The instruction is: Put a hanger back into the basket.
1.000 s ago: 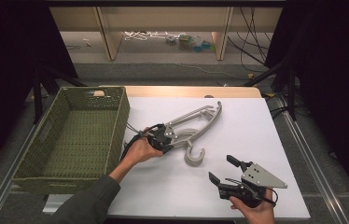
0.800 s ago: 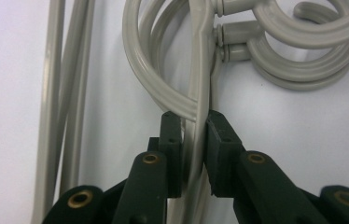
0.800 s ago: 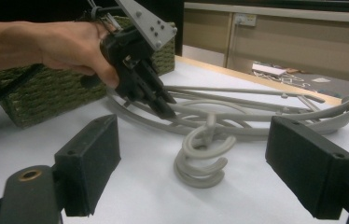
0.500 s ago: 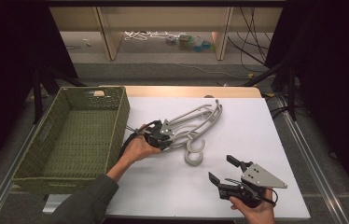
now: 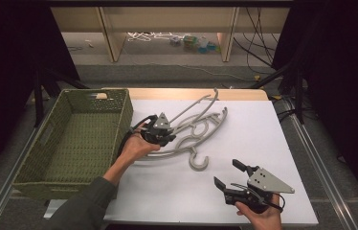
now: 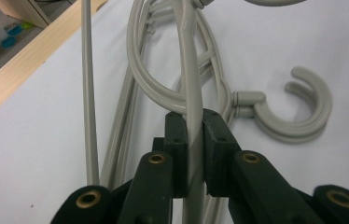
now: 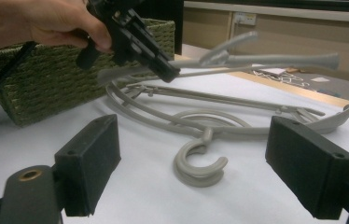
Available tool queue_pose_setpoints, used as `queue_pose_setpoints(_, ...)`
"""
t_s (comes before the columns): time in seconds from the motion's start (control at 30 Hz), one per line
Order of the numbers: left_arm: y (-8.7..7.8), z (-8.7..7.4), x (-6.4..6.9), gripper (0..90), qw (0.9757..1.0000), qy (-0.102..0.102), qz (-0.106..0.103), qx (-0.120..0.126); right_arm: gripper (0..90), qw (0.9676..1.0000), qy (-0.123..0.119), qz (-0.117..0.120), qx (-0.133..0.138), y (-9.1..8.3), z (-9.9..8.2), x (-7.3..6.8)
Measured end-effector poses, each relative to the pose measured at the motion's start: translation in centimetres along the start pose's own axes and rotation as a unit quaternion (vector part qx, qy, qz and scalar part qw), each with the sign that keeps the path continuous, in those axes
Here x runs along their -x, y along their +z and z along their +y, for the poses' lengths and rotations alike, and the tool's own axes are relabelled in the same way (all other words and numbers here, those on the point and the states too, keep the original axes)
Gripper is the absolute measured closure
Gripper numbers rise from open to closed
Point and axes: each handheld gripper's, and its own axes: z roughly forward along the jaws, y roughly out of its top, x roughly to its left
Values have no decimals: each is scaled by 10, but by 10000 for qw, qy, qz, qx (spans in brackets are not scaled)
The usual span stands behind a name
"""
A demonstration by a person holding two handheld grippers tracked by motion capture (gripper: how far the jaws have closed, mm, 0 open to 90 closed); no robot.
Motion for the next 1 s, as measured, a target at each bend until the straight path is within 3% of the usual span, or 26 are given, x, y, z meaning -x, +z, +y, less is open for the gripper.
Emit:
queue_pose_setpoints(0.13, -12, 6, -1, 818, 9996, -172, -99, 201, 187, 10000, 9, -2, -1, 0, 0, 0)
queue_pose_setpoints(0.27, -25, 11, 1, 818, 9976, -412, -274, 477, 186, 10000, 36, 5, 29, 1, -1, 0)
queue_pose_setpoints(0.3, -32, 14, 3, 818, 9954, -605, -395, 636, 186, 10000, 6, -20, -16, -1, -1, 1)
queue_pose_setpoints(0.4, -41, 16, 5, 818, 9935, -700, -507, 742, 185, 10000, 20, -37, -23, -1, -1, 1)
queue_pose_setpoints(0.47, -53, 17, 9, 818, 9895, -863, -719, 911, 185, 10000, 25, -44, 13, -1, -1, 1)
queue_pose_setpoints(0.57, -62, 19, 11, 818, 9879, -896, -827, 964, 185, 10000, 28, -22, 0, -1, -1, 1)
queue_pose_setpoints(0.63, -71, 22, 13, 818, 9852, -961, -990, 1019, 185, 10000, 29, -20, 2, -1, -1, 1)
queue_pose_setpoints(0.8, -97, 32, 19, 818, 9830, -917, -1114, 1138, 185, 10000, 32, -26, 1, -1, -1, 1)
queue_pose_setpoints(1.0, -119, 39, 20, 818, 9842, -830, -1074, 1140, 185, 10000, 31, -48, -1, -1, -1, 1)
